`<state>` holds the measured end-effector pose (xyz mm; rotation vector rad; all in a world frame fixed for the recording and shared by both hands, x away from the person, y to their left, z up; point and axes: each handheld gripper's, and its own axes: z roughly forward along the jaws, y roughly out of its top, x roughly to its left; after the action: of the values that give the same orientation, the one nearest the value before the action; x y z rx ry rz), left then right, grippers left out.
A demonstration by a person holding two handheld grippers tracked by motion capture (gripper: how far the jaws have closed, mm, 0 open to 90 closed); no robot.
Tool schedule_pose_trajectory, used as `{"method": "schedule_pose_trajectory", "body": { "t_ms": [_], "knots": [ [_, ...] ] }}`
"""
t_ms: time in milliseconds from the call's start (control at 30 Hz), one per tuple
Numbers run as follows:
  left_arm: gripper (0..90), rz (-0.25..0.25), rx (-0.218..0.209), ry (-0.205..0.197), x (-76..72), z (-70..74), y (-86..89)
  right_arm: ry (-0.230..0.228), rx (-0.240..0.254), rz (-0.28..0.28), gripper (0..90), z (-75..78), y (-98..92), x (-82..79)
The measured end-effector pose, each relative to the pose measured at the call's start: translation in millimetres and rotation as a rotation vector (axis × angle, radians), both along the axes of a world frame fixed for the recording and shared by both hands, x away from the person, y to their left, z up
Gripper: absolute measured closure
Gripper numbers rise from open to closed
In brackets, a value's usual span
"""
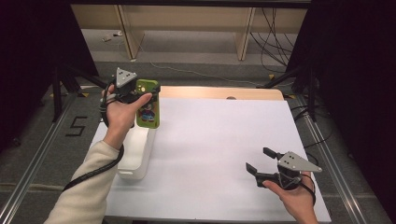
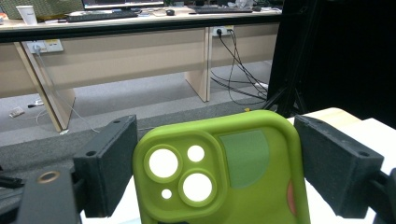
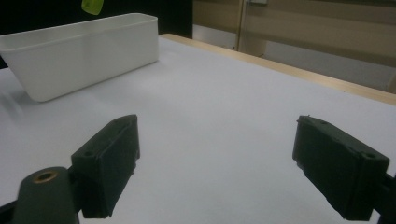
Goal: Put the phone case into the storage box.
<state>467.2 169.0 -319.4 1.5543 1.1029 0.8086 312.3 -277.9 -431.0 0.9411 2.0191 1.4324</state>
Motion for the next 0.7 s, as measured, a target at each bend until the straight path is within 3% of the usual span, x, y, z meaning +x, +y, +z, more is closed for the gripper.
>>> {"method": "schedule_pose_trajectory", "body": {
  "t_ms": [700],
  "knots": [
    [16.3,0.012,0.014,-0.014,15.1,-5.5,12.5,0.004,-0.001,-0.006,16.0,-0.2,-0.2,0.2]
  ]
}}
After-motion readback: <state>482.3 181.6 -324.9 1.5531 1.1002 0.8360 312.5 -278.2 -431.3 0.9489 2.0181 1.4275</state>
